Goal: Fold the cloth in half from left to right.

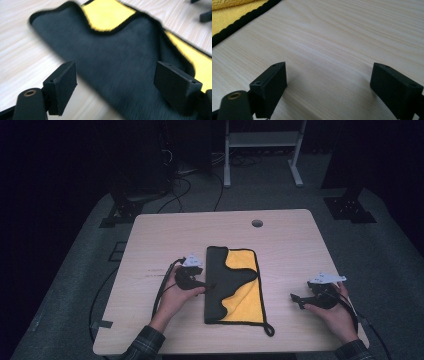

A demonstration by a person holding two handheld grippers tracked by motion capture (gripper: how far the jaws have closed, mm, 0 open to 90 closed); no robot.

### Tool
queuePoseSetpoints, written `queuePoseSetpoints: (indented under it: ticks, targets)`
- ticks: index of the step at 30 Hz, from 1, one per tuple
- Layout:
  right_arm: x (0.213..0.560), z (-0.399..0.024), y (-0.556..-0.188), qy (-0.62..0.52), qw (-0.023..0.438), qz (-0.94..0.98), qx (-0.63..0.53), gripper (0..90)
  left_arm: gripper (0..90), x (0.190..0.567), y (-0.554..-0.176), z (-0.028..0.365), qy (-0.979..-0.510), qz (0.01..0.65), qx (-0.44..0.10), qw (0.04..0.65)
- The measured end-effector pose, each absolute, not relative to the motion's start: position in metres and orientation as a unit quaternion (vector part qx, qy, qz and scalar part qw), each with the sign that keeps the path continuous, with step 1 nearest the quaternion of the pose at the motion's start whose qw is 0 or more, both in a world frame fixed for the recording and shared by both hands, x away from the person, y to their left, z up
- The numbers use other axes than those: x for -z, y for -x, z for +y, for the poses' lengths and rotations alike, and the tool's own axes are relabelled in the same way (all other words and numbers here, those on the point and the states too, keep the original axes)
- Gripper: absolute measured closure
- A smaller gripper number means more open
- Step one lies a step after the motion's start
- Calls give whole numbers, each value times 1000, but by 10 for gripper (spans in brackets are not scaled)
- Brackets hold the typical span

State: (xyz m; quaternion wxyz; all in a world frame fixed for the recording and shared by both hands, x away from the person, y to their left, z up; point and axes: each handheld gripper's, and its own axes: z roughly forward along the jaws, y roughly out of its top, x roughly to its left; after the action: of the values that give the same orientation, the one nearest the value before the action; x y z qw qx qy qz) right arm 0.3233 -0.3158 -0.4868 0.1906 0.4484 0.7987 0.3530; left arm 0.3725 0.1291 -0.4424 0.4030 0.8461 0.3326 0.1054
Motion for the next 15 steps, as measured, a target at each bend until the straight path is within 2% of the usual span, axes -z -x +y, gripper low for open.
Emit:
queuePoseSetpoints:
  ticks: [6,15]
  targets:
    - [487,-316,-323,-449,191,798,-352,130,141,450,-360,158,-844,354,-118,385]
    - [487,-315,-324,-455,193,796,-350,131,100,460,-339,180,-852,351,-128,365]
